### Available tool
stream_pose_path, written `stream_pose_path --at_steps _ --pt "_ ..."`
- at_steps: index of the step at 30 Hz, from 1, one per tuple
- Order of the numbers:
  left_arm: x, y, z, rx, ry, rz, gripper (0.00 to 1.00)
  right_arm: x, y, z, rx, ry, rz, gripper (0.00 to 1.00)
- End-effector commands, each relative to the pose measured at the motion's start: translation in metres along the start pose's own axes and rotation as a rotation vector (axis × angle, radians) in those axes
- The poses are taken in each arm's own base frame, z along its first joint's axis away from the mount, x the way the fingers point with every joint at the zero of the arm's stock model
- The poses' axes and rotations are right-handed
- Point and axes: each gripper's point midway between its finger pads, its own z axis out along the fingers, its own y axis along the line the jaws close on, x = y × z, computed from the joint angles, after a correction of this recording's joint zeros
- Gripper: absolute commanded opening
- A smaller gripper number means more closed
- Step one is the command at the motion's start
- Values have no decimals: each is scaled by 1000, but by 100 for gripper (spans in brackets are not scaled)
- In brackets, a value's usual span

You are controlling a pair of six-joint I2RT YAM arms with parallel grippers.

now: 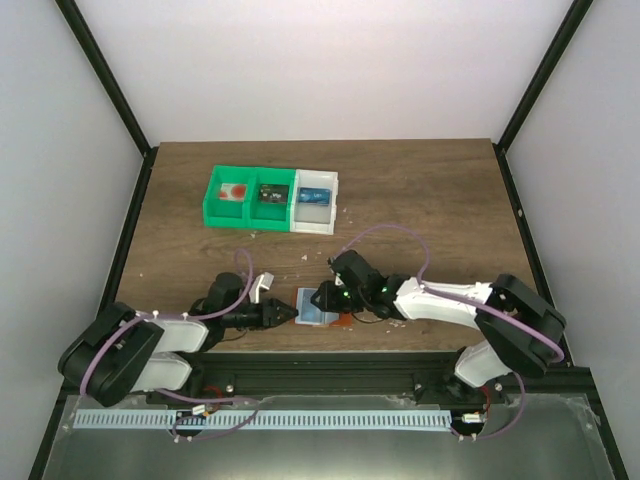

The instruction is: Take the credit cards out of the card holder

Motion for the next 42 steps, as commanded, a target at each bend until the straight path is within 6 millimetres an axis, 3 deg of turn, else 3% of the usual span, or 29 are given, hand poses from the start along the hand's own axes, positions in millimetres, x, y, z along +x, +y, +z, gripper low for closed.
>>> stream_pose_path --at_steps 1,9,16,23,29,42 --pt "-6 -13 -4 45 -33 45 43 -4 -17 7 95 -20 0 26" --pt "-13 -26 -11 80 -92 72 51 5 -38 22 153 4 2 26" --pt "-17 -28 -11 71 -97 69 53 14 -64 25 230 12 0 22" --pt "-20 -44 -11 145 -83 41 57 23 -67 30 186 22 4 12" --pt "-25 -33 -7 97 -103 31 57 27 -73 30 173 9 10 8" --pt "-23 -30 3 144 -79 -15 58 39 -67 34 70 31 53 1"
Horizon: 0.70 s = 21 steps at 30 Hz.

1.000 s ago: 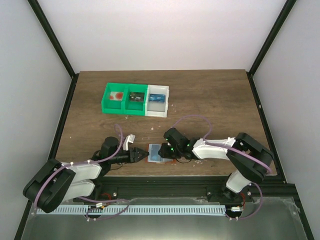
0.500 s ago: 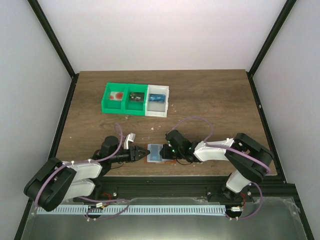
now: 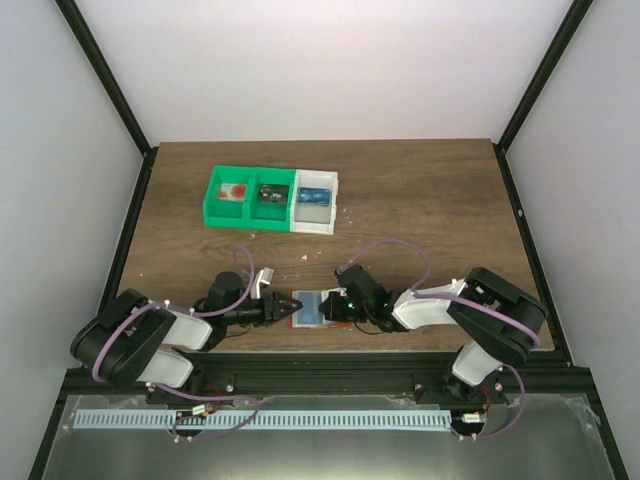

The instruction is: Take the credit cards out of the card holder

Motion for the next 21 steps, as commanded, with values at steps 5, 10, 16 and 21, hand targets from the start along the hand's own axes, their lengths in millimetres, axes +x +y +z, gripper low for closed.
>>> stream_pose_path --at_steps 5,10,16,21 --pt "-7 -18 0 79 -28 25 57 23 -20 4 34 70 39 1" --pt "-8 -15 -1 59 -39 24 57 22 -20 4 33 67 44 0" --pt "-6 -8 1 40 -32 17 57 21 -18 5 30 67 44 0" --pt "-5 -8 3 47 -19 17 57 23 -19 6 32 73 45 0"
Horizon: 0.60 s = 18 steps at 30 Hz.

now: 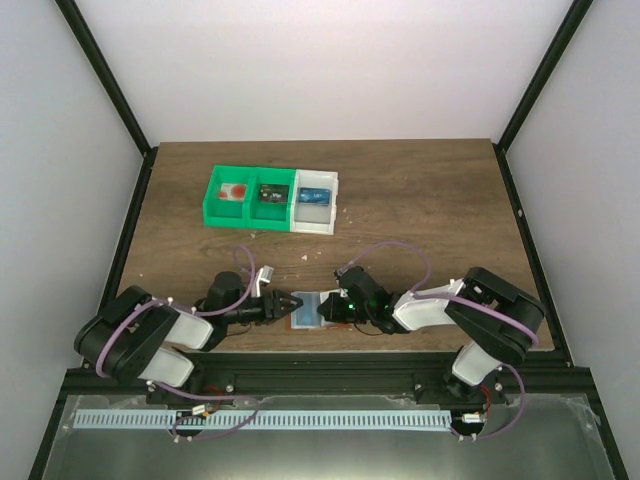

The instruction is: Take the credit cards out of the card holder

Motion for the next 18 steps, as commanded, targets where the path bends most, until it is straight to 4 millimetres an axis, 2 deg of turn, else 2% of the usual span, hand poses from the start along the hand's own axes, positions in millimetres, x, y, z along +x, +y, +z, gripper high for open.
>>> stream_pose_path --at_steps 1,13,18 --pt "0 -2 2 17 5 28 57 18 -23 4 73 59 25 0" --pt "5 4 6 19 26 9 56 22 -22 6 57 78 34 1" --pt "7 -3 9 47 45 7 50 24 -20 7 40 88 35 1"
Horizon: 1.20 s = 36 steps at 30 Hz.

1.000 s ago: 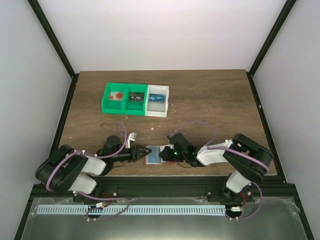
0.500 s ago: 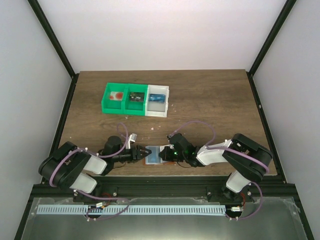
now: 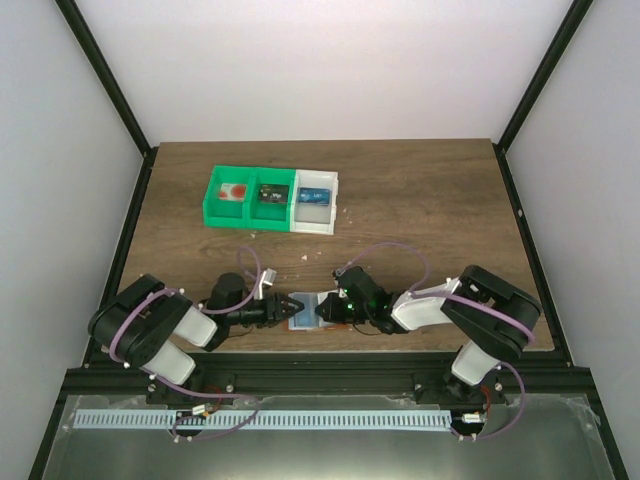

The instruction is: Take the credit cards out of the card holder

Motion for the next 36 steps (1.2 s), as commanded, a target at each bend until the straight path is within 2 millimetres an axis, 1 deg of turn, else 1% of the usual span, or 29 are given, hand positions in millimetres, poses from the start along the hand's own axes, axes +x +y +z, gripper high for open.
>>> stream_pose_path --at_steps 1,5,8,10,12,17,20,22,26,29,36 --pt "1 -17 4 61 18 44 48 21 -23 3 61 73 22 1" --pt "3 -23 8 67 31 59 44 22 -19 2 39 73 20 2" --pt "4 -25 12 63 40 74 39 22 -17 1 24 75 17 4" --pt "4 -29 13 73 44 75 38 24 -16 1 15 80 18 5" --pt "4 -33 13 84 44 79 38 24 -15 1 8 80 17 7" --pt "5 -38 16 80 50 96 44 22 -14 -3 13 66 18 13" --pt "5 -39 17 80 51 97 45 17 -16 -10 45 40 15 15" --pt "5 -41 17 84 51 100 46 12 -14 -16 48 13 8 17" --pt "6 -45 21 92 60 108 47 3 -13 -29 68 -46 1 17" --pt "8 -50 27 96 75 118 47 -1 -17 -37 88 -84 8 18" --pt "17 -57 44 109 121 131 47 -5 -18 -54 81 -146 24 18"
